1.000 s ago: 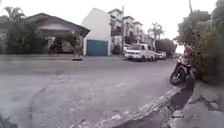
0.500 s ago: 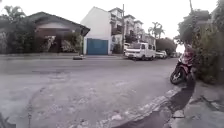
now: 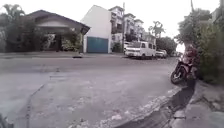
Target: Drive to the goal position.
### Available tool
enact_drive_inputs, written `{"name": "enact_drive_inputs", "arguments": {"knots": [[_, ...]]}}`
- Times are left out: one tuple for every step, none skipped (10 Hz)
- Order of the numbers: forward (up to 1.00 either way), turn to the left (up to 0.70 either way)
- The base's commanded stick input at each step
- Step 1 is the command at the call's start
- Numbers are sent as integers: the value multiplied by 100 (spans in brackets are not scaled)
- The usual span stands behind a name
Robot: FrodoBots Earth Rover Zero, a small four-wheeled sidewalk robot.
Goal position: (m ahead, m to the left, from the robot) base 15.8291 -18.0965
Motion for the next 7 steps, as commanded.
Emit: {"name": "enact_drive_inputs", "arguments": {"knots": [[25,0],[0,0],[0,0],[0,0],[2,0],[14,0],[25,0]]}}
